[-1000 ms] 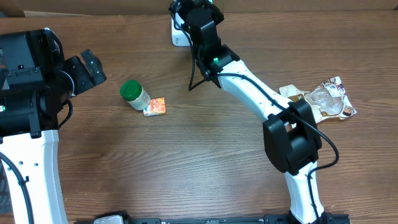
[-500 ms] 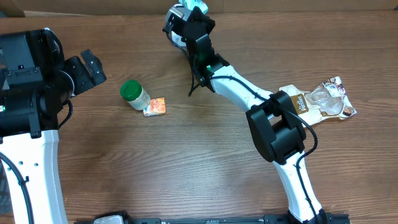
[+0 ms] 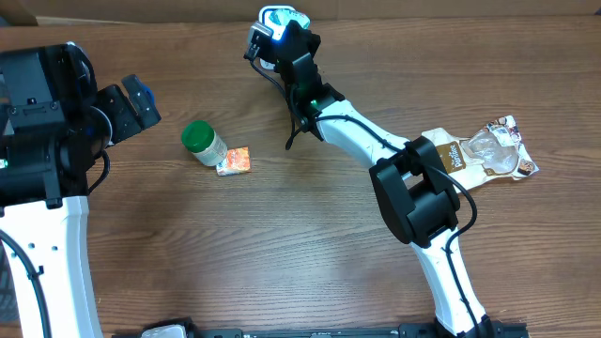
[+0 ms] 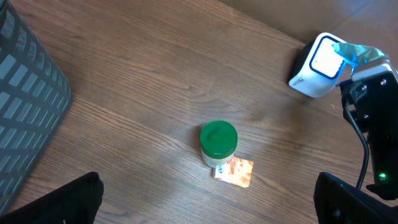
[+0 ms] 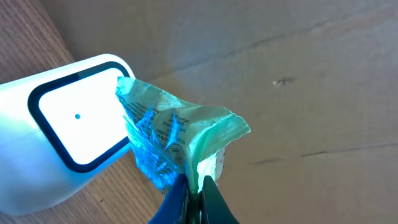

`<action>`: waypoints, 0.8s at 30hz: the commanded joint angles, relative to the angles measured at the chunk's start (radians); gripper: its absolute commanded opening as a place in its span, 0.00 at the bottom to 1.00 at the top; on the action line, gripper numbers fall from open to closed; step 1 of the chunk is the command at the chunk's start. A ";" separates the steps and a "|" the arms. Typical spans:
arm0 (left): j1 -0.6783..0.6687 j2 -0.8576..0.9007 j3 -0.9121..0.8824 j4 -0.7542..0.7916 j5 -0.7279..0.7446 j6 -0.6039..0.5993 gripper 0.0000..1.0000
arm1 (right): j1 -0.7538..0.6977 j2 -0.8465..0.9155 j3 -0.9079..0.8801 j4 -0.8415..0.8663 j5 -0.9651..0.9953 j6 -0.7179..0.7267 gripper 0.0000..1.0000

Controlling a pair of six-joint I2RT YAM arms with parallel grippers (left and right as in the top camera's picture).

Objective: Scan the item barcode
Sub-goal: 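Move the teal packet right and lower it onto the Pantree bag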

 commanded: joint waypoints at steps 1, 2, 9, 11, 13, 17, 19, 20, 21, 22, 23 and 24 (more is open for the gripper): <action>0.004 0.004 -0.001 0.001 -0.006 0.008 1.00 | 0.005 0.000 0.013 0.030 -0.002 -0.020 0.04; 0.004 0.004 -0.001 0.001 -0.007 0.008 0.99 | 0.005 0.000 0.013 0.040 0.005 -0.021 0.04; 0.004 0.004 -0.001 0.001 -0.007 0.008 0.99 | 0.005 0.000 0.013 0.059 0.022 -0.042 0.04; 0.004 0.004 -0.001 0.001 -0.006 0.008 0.99 | 0.006 0.000 0.013 0.059 0.022 -0.041 0.04; 0.004 0.004 -0.001 0.001 -0.007 0.008 0.99 | 0.007 -0.001 0.013 0.059 0.022 -0.038 0.04; 0.004 0.004 -0.001 0.001 -0.007 0.008 1.00 | 0.012 -0.013 0.013 0.059 0.023 -0.016 0.04; 0.004 0.004 -0.001 0.001 -0.007 0.008 0.99 | 0.016 -0.034 0.013 0.050 0.022 0.052 0.04; 0.004 0.004 -0.001 0.001 -0.007 0.008 0.99 | 0.018 -0.050 0.013 0.034 0.022 0.099 0.04; 0.004 0.004 -0.001 0.001 -0.007 0.008 1.00 | 0.021 -0.064 0.013 0.018 0.022 0.134 0.04; 0.004 0.004 -0.001 0.001 -0.007 0.008 1.00 | 0.024 -0.081 0.013 0.000 0.022 0.171 0.04; 0.004 0.004 -0.001 0.001 -0.007 0.008 1.00 | 0.026 -0.102 0.013 -0.023 0.022 0.205 0.04; 0.004 0.004 -0.001 0.001 -0.007 0.008 0.99 | 0.028 -0.121 0.013 -0.042 0.022 0.239 0.04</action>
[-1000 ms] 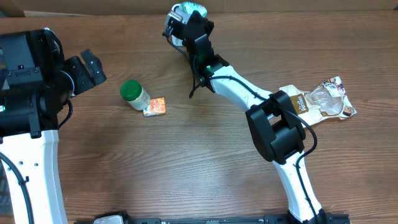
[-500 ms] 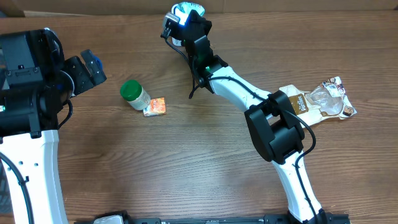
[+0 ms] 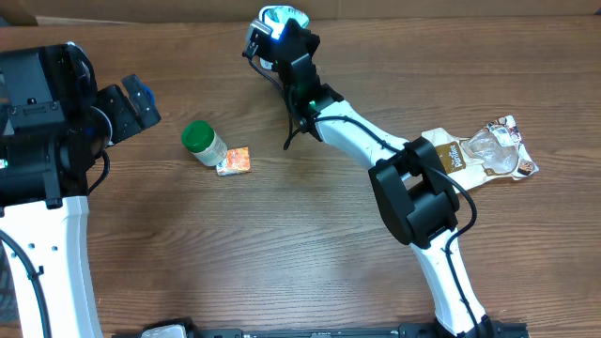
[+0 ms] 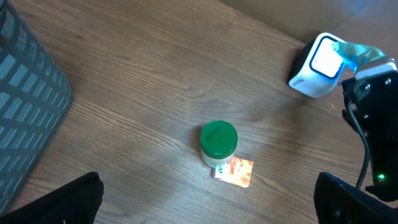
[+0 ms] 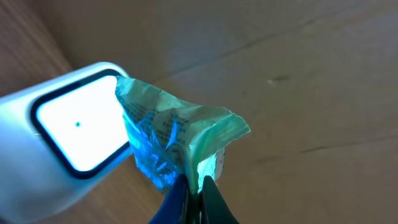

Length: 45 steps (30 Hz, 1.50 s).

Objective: Scan the item barcode
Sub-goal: 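Move the teal packet right and lower it onto the Pantree bag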

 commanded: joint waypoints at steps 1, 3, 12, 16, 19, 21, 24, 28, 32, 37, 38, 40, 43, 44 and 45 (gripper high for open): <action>0.004 0.004 -0.001 0.001 -0.007 0.008 1.00 | 0.019 -0.136 0.013 -0.040 0.011 0.193 0.04; 0.004 0.004 -0.001 0.001 -0.007 0.008 1.00 | 0.021 -0.188 0.013 -0.095 0.011 0.276 0.04; 0.004 0.004 -0.001 0.001 -0.007 0.008 1.00 | 0.003 -0.536 0.014 -0.635 -0.237 1.118 0.04; 0.004 0.004 -0.001 0.001 -0.007 0.008 0.99 | -0.055 -0.658 0.014 -0.937 -0.395 1.343 0.04; 0.004 0.004 -0.001 0.001 -0.007 0.008 1.00 | -0.121 -0.708 0.014 -1.147 -0.421 1.424 0.04; 0.004 0.004 -0.001 0.001 -0.007 0.008 1.00 | -0.187 -0.716 0.014 -1.290 -0.421 1.470 0.04; 0.004 0.004 -0.001 0.001 -0.007 0.008 1.00 | -0.286 -0.700 -0.004 -1.428 -0.431 1.533 0.04; 0.004 0.004 -0.001 0.001 -0.006 0.008 1.00 | -0.418 -0.682 -0.086 -1.458 -0.501 1.550 0.04; 0.004 0.004 -0.001 0.001 -0.006 0.008 1.00 | -0.545 -0.680 -0.213 -1.373 -0.557 1.590 0.04; 0.004 0.004 -0.001 0.001 -0.007 0.008 0.99 | -0.696 -0.680 -0.370 -1.219 -0.595 1.657 0.04; 0.004 0.004 -0.001 0.001 -0.007 0.008 1.00 | -0.716 -0.680 -0.394 -1.196 -0.595 1.667 0.04; 0.004 0.004 -0.001 0.001 -0.007 0.008 0.99 | -0.755 -0.679 -0.446 -1.147 -0.597 1.681 0.04; 0.004 0.004 -0.001 0.001 -0.006 0.008 1.00 | -0.801 -0.679 -0.507 -1.098 -0.597 1.681 0.04; 0.004 0.004 -0.001 0.001 -0.007 0.008 1.00 | -0.808 -0.679 -0.517 -1.091 -0.597 1.681 0.04; 0.004 0.004 -0.001 0.001 -0.007 0.008 1.00 | -0.819 -0.679 -0.528 -1.086 -0.596 1.680 0.05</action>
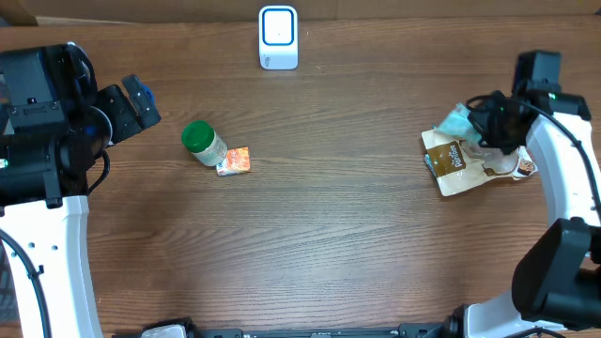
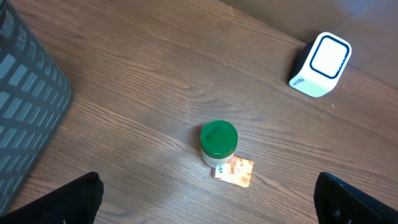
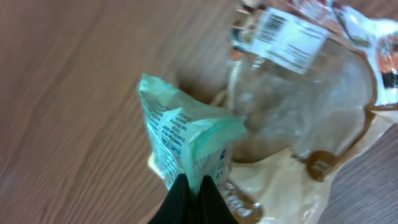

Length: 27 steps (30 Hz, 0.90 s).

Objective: Scan the item barcode
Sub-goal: 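Move the teal packet right and lower it onto the Pantree bag, then reach the right gripper left toward the orange Kleenex packet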

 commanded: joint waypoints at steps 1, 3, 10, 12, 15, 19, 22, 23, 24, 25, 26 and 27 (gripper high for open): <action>0.004 0.003 0.000 0.001 -0.006 0.008 0.99 | -0.028 -0.008 -0.036 0.021 -0.014 0.022 0.08; 0.004 0.003 0.000 0.001 -0.007 0.008 1.00 | -0.036 -0.008 -0.042 0.014 -0.013 0.021 0.22; 0.004 0.003 0.000 0.001 -0.006 0.008 0.99 | -0.038 -0.008 -0.041 -0.006 -0.013 -0.039 0.55; 0.004 0.003 0.000 0.001 -0.007 0.008 0.99 | -0.038 -0.010 -0.037 -0.016 -0.014 -0.039 0.56; 0.004 0.003 0.000 0.001 -0.007 0.008 1.00 | -0.032 -0.014 -0.008 -0.063 -0.025 -0.055 0.55; 0.004 0.003 0.000 0.001 -0.006 0.008 1.00 | -0.005 -0.027 0.050 -0.111 -0.136 -0.179 0.55; 0.004 0.003 0.000 0.001 -0.007 0.008 1.00 | 0.039 -0.034 0.095 -0.134 -0.239 -0.220 0.54; 0.004 0.003 0.000 0.001 -0.006 0.008 1.00 | 0.061 -0.035 0.103 -0.129 -0.280 -0.220 0.54; 0.004 0.003 0.000 0.001 -0.007 0.008 1.00 | 0.099 -0.035 0.104 -0.108 -0.351 -0.220 0.54; 0.004 0.003 0.000 0.001 -0.007 0.008 1.00 | 0.127 -0.034 0.103 -0.092 -0.387 -0.219 0.54; 0.004 0.003 0.000 0.001 -0.006 0.008 1.00 | 0.159 -0.030 0.101 -0.069 -0.411 -0.219 0.54; 0.004 0.003 0.000 0.001 -0.006 0.008 1.00 | 0.195 -0.027 0.099 -0.044 -0.425 -0.218 0.55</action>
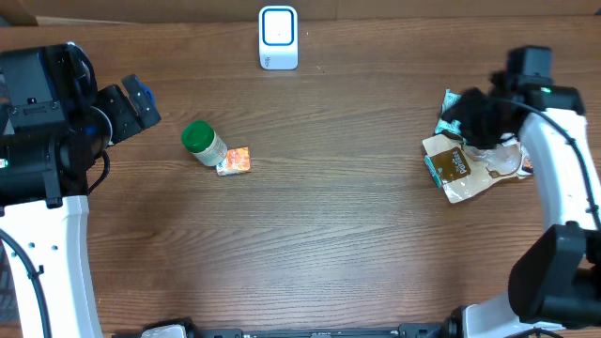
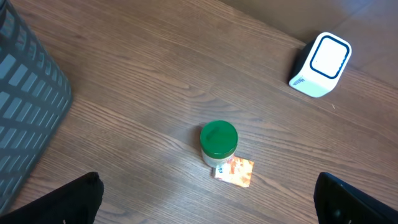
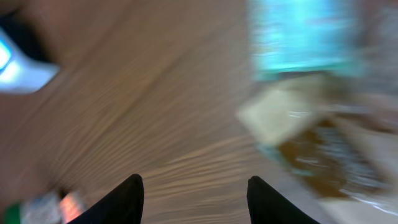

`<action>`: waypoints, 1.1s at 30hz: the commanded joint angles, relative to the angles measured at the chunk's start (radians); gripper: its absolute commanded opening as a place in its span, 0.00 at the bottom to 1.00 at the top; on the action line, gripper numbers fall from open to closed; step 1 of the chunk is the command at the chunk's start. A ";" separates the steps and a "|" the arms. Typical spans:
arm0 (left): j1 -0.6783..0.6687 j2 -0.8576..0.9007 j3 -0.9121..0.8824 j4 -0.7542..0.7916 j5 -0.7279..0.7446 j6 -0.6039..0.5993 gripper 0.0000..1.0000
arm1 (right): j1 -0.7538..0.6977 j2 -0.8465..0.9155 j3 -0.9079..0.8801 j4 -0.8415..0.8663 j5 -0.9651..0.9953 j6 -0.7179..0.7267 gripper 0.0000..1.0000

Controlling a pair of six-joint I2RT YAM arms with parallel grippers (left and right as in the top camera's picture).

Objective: Scan the item barcode
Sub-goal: 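Reach the right gripper left toward the orange Kleenex packet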

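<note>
The white scanner (image 1: 278,38) stands at the table's far edge, also seen in the left wrist view as the scanner (image 2: 320,65). A teal packet (image 1: 448,101) lies at the right, against the top edge of a brown pouch (image 1: 454,164). My right gripper (image 1: 467,115) hovers just beside it, open and empty; its view is blurred, with the teal packet (image 3: 305,37) ahead of the right gripper (image 3: 196,199). My left gripper (image 2: 206,182) is open, high over the left side.
A green-capped bottle (image 1: 202,141) lies with a small orange packet (image 1: 234,161) at the table's left middle. A clear bag with a printed edge (image 1: 507,141) lies under my right arm. A grey ribbed bin (image 2: 25,118) stands at the far left.
My right gripper was shut on the teal packet above the brown pouch. Now it is open, and the packet lies by the pouch's top edge. The left arm has not moved.
My right gripper held the teal packet right in front of the scanner's lit face at the two oldest moments. Then it was at the right side of the table, still holding the packet over the pouches. Now the packet is let go there.
</note>
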 commanded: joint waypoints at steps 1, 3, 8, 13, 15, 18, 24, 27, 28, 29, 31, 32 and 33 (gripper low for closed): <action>0.004 0.003 0.000 0.001 -0.007 0.008 1.00 | 0.143 -0.018 0.023 0.067 -0.167 -0.026 0.55; 0.004 0.003 0.000 0.001 -0.007 0.008 0.99 | 0.223 -0.002 0.023 0.119 -0.165 -0.024 0.57; 0.004 0.003 0.000 0.001 -0.007 0.008 1.00 | 0.418 0.076 0.023 0.277 -0.101 0.160 0.55; 0.004 0.003 0.000 0.001 -0.007 0.008 1.00 | 0.589 0.198 0.023 0.484 -0.101 0.229 0.55; 0.004 0.003 0.000 0.001 -0.007 0.008 1.00 | 0.644 0.248 0.023 0.557 -0.101 0.252 0.54; 0.004 0.003 0.000 0.001 -0.006 0.008 0.99 | 0.707 0.318 0.023 0.652 -0.100 0.289 0.54; 0.004 0.003 0.000 0.001 -0.007 0.008 0.99 | 0.788 0.428 0.023 0.764 -0.064 0.313 0.54; 0.004 0.003 0.000 0.001 -0.007 0.008 1.00 | 0.809 0.457 0.023 0.783 -0.056 0.314 0.53; 0.004 0.003 0.000 0.001 -0.007 0.008 1.00 | 0.814 0.467 0.023 0.789 -0.050 0.314 0.53; 0.004 0.003 0.000 0.001 -0.007 0.008 1.00 | 0.822 0.475 0.023 0.797 -0.038 0.314 0.52; 0.004 0.003 0.000 0.001 -0.007 0.008 0.99 | 0.827 0.486 0.023 0.801 -0.021 0.314 0.48; 0.004 0.003 0.000 0.001 -0.007 0.008 1.00 | 0.830 0.490 0.023 0.801 -0.012 0.314 0.45; 0.004 0.003 0.000 0.001 -0.007 0.008 1.00 | 0.832 0.500 0.023 0.801 -0.002 0.314 0.43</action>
